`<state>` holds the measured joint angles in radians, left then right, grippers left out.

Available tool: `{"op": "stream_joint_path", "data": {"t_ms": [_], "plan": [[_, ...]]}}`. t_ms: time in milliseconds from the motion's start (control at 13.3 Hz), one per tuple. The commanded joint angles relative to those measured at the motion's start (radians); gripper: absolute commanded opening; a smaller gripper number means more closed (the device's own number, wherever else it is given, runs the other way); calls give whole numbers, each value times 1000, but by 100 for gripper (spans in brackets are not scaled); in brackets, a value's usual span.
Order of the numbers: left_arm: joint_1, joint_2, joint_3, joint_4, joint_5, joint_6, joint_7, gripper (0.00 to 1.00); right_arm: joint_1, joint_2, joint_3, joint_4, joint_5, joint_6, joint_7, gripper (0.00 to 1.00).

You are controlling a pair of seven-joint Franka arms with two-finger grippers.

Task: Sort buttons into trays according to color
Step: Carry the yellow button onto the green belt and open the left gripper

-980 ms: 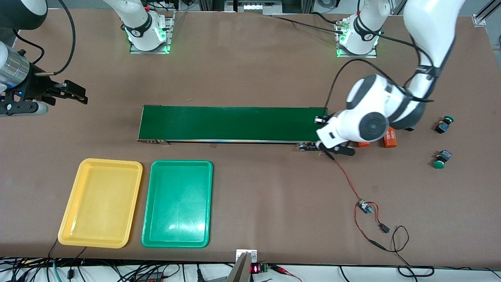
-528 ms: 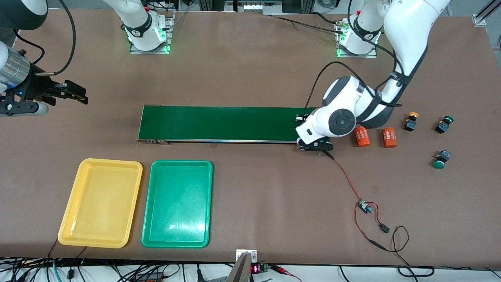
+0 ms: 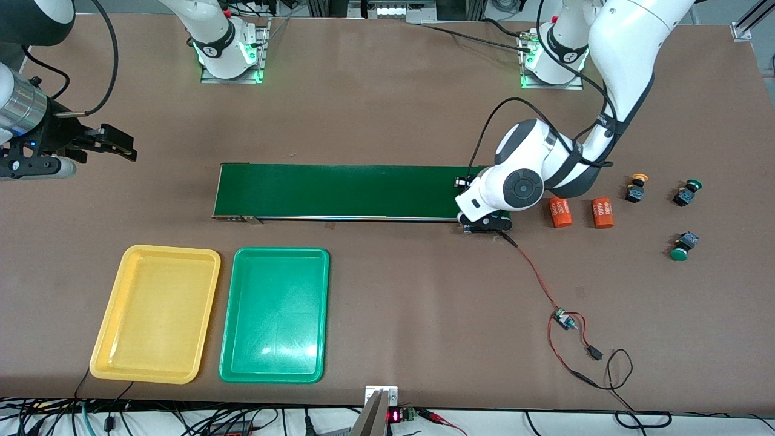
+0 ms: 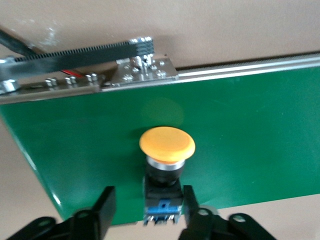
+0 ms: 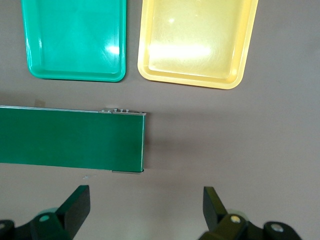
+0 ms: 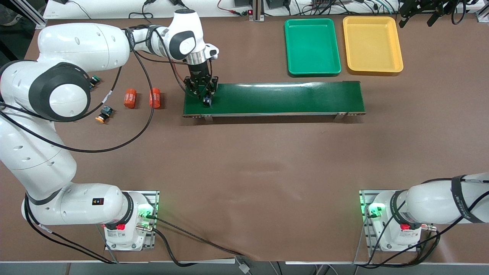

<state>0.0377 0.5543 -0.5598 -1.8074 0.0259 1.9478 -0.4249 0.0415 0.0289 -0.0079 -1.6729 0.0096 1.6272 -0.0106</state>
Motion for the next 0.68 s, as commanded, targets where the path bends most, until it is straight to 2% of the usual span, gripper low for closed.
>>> {"op": "stream_joint_path", "data": {"t_ms": [0,377,603], "plan": [[-1,-24,3,65,-4,-75,-28,100,-2,-11,2,-13,16,8,4,100],[22,-24,30,256,0,-257,-23,100,-2,-11,2,-13,16,8,4,100],[94,-24,84,275,28,-288,-20,100,1,-9,2,-13,18,19,4,100]]}}
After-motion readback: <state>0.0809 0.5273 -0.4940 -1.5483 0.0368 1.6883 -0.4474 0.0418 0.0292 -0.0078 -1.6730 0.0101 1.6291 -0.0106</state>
